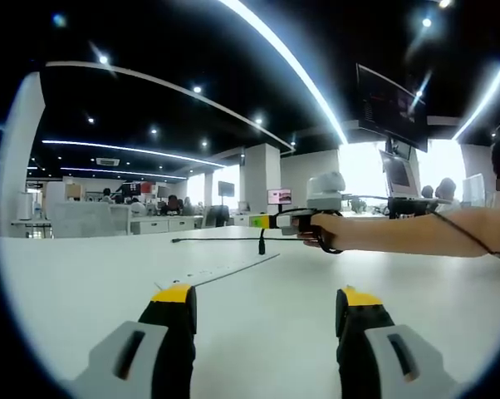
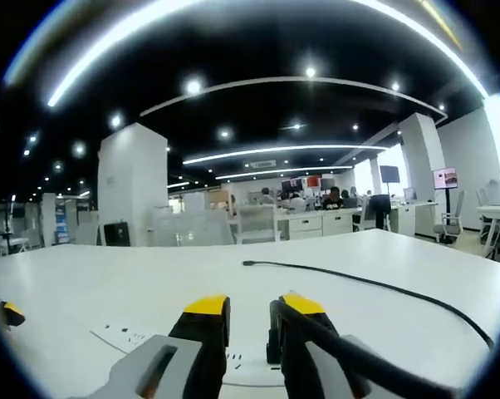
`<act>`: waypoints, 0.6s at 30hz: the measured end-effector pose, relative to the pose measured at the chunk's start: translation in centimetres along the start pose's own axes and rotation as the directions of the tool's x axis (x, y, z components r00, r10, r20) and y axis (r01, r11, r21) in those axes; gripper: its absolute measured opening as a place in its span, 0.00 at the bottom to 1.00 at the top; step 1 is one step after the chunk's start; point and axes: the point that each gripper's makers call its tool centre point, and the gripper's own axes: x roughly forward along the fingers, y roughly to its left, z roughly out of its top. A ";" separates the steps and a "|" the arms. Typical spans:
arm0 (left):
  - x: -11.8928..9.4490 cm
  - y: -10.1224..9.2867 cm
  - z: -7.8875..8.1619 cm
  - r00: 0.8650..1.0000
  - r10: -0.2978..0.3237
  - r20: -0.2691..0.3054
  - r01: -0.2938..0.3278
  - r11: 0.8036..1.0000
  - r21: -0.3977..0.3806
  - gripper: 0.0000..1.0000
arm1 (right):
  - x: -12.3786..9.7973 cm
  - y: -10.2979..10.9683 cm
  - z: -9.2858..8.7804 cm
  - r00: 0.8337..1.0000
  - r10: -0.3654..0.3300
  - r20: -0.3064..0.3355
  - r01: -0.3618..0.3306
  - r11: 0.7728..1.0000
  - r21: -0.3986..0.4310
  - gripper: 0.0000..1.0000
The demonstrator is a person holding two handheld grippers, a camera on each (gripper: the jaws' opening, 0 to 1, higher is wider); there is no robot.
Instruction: Locate the USB plug end of the data cable currently connected to the USB port on the desk. Grip the plug, withdraw it from the port, and place it onto the desktop.
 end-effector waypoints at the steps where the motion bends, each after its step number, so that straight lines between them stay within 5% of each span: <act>1: 0.0 0.0 0.0 1.000 0.000 0.000 0.000 1.000 0.001 0.68 | 0.0 0.0 0.0 1.000 -0.001 -0.001 0.001 1.000 0.000 0.25; 18: 0.0 -0.1 0.0 1.000 0.001 -0.002 -0.001 1.000 0.001 0.68 | 0.2 -0.5 0.1 1.000 -0.016 0.002 0.016 1.000 0.001 0.19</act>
